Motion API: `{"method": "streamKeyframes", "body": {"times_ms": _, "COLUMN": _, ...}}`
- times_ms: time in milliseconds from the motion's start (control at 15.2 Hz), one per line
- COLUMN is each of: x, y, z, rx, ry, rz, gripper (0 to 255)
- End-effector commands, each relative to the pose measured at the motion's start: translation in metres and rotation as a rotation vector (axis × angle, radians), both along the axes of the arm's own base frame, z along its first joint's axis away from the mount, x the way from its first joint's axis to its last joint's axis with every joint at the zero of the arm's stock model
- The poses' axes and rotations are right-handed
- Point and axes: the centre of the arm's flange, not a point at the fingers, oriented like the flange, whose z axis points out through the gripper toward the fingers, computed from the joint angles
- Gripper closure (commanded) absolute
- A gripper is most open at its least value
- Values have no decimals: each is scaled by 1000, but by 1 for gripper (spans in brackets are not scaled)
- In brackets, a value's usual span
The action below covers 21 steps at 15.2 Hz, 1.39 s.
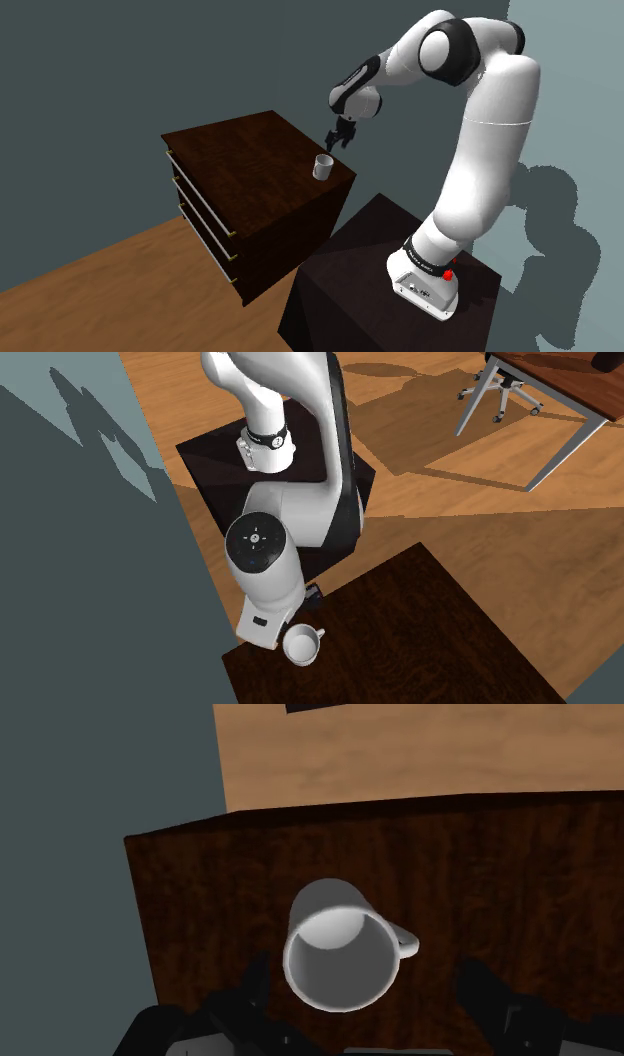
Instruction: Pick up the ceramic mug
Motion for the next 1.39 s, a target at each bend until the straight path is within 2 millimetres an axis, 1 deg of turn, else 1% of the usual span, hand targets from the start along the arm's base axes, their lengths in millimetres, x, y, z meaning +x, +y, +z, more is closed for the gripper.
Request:
{"method": "streamKeyframes", "body": {"times_ms": 0, "x": 9, "y": -11, "z": -21, "rx": 6, "ry": 1, "rz": 1, "gripper": 0}}
{"method": "streamKeyframes", "body": {"times_ms": 330, "x": 35, "y": -41, "z": -76, "rx": 19, "ry": 5, "rz": 1, "gripper": 0}}
{"method": "streamKeyframes", "body": {"times_ms": 396, "x": 37, "y": -44, "z": -82, "rx": 20, "ry": 5, "rz": 1, "gripper": 0}}
{"method": "streamKeyframes", "body": {"times_ms": 858, "x": 37, "y": -44, "z": -119, "rx": 20, "ry": 5, "rz": 1, "gripper": 0}}
{"method": "streamKeyframes", "body": {"times_ms": 990, "x": 37, "y": -44, "z": -122, "rx": 20, "ry": 5, "rz": 1, "gripper": 0}}
{"method": "streamKeyframes", "body": {"times_ms": 1056, "x": 38, "y": -44, "z": -122, "rx": 20, "ry": 5, "rz": 1, "gripper": 255}}
{"method": "streamKeyframes", "body": {"times_ms": 1320, "x": 38, "y": -45, "z": -122, "rx": 20, "ry": 5, "rz": 1, "gripper": 255}}
